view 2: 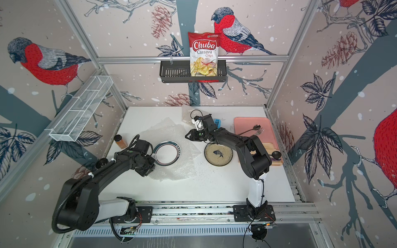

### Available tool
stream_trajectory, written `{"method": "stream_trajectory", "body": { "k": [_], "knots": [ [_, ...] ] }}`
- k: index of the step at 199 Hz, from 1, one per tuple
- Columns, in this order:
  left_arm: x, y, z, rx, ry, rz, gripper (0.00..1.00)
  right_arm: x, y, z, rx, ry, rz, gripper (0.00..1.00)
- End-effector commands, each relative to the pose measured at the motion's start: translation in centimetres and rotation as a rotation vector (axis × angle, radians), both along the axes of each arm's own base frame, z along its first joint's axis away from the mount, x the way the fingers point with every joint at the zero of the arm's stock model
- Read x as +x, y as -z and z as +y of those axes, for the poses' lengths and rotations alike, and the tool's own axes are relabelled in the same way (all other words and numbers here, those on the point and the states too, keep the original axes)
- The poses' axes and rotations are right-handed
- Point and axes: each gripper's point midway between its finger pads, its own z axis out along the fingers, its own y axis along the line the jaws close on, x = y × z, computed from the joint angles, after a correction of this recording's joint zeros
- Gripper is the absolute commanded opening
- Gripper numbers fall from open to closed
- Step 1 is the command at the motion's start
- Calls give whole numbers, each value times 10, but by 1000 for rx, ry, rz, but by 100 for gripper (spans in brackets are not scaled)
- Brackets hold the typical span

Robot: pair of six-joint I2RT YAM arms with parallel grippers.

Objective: Wrap dinner plates in bubble wrap
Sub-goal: Wrap the plate in the bubble wrap.

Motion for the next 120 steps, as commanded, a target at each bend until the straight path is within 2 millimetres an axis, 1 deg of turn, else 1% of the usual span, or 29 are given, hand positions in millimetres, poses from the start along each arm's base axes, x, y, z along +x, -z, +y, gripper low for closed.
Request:
{"method": "stream_trajectory", "body": {
  "k": [1,20,40,60,69,105,120],
  "knots": [
    [21,-14,-19,-76,24,-51,15,-18,7,12,-32,-110,-40,41],
    [29,-21,-24,-78,52,-60,17,-34,9,27,-66,-193,-87,41],
    [37,-24,-29,-93,67,-70,18,-57,12,44,-119,-301,-181,44],
    [40,-25,-32,-98,86,-70,19,-83,18,55,-172,-401,-281,47],
    [42,-27,-31,-93,92,-75,19,-91,19,58,-182,-424,-326,50],
    [51,-30,-35,-105,128,-80,19,-115,19,71,-172,-486,-435,61],
    [52,-29,-36,-108,142,-67,19,-123,21,78,-173,-510,-456,63]
  ]
}}
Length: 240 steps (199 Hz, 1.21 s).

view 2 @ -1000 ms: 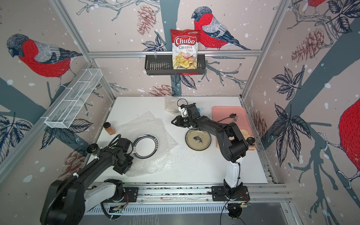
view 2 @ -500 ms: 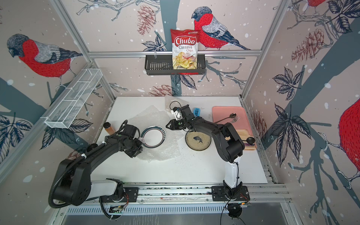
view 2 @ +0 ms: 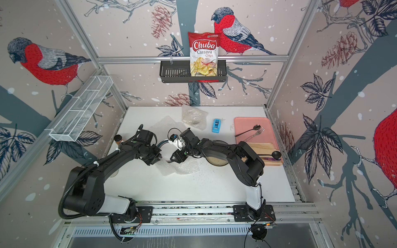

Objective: Wrap dinner plates in bubble wrap
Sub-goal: Wrap the plate in the bubble wrap.

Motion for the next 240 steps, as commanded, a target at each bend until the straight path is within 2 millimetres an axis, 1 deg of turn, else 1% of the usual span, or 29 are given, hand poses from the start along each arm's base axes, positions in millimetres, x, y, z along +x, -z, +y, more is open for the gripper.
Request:
{"method": "stream_trajectory", "body": {
  "k": [1,30,50,82,106,117,126,139,145,170,176,197,223,240],
  "knots": [
    [1,-1,-2,-6,40,8,19,-5,-7,13,27,-56,-110,63],
    [3,0,2,-6,41,3,19,-15,-3,24,39,-79,-99,65],
    [6,-1,1,-24,37,-4,19,-17,1,31,30,-85,-99,65],
    [11,-3,0,-38,40,-19,20,-21,-3,41,42,-100,-94,63],
    [17,-6,-5,-62,51,-34,21,-20,1,49,17,-97,-74,48],
    [20,-8,-3,-50,53,-43,24,-19,4,49,10,-88,-71,43],
    [22,-9,-1,-52,51,-48,26,-17,7,48,4,-78,-67,35],
    [24,-13,-2,-70,48,-60,29,-14,11,46,-7,-74,-48,15],
    [26,-16,-2,-78,48,-73,31,-12,12,46,-8,-76,-34,11],
    [34,-30,0,-89,68,-114,43,-4,11,41,20,-52,5,6],
    [35,-35,1,-90,74,-125,47,-3,8,39,36,-47,20,5],
    [41,-55,15,-103,48,-192,56,3,5,34,87,-29,92,2],
    [46,-83,37,-105,-6,-280,57,16,10,27,84,14,122,1],
    [44,-89,44,-95,-21,-301,53,23,18,24,66,44,147,0]
  ]
}}
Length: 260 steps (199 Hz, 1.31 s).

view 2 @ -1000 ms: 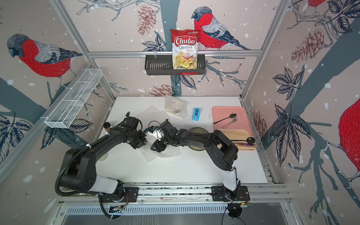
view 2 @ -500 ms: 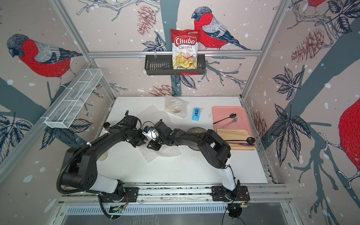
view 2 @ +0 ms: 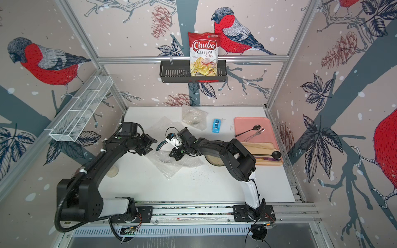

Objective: Wrap dinner plates in bubble wrap
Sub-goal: Wrap the plate in the bubble wrap.

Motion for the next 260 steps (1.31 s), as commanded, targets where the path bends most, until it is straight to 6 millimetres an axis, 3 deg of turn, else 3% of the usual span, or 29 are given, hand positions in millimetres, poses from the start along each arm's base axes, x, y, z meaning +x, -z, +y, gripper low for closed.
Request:
{"method": "stream_trajectory", "body": {
  "k": [1,15,36,58,80,107,146,171,188,224,260],
  "knots": [
    [-2,-11,6,2,0,-32,53,6,5,-1,1,33,63,0],
    [-7,-3,1,-20,13,-23,44,11,10,-2,-3,53,98,1],
    [-16,16,-10,-74,20,-2,21,17,14,-2,-1,80,137,1],
    [-25,34,-22,-79,42,19,11,22,17,-4,11,94,180,1],
    [-29,51,-37,-89,72,46,10,24,15,-4,16,93,184,1],
    [-19,60,-53,-100,106,55,10,25,12,-3,17,92,189,2],
    [-7,71,-59,-90,130,77,10,30,3,-3,49,95,199,4],
    [6,74,-63,-102,136,77,10,31,4,-4,37,92,194,12],
    [17,76,-62,-89,123,67,11,34,-1,-7,33,107,171,23],
    [34,88,-69,-84,132,72,12,49,-8,-21,-9,175,137,33],
    [35,107,-75,-66,155,103,12,72,-16,-58,-62,358,155,42]
  ]
}}
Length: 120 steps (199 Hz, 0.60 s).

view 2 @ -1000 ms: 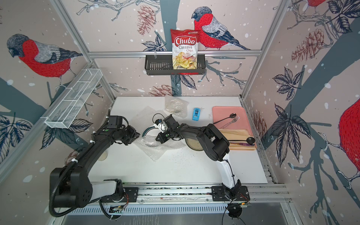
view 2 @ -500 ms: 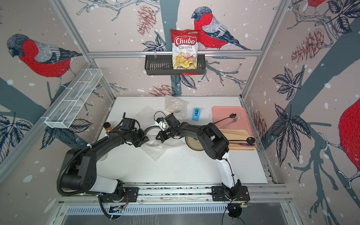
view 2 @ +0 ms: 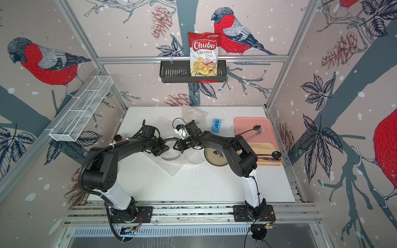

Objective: Wrap dinner plates in bubble wrap
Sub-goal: Wrap the plate in the bubble wrap.

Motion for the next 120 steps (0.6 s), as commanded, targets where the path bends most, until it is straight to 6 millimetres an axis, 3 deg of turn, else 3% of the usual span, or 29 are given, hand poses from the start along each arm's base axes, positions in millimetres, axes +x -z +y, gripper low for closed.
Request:
{"method": "stream_trajectory", "body": {
  "k": [1,49,120],
  "knots": [
    [6,5,-3,11,14,-19,12,13,-2,-25,-62,128,20,42],
    [5,17,-4,49,48,-13,12,14,7,-90,-213,374,67,46],
    [1,25,-3,67,94,-24,12,-23,30,-138,-446,627,36,52]
  ]
}}
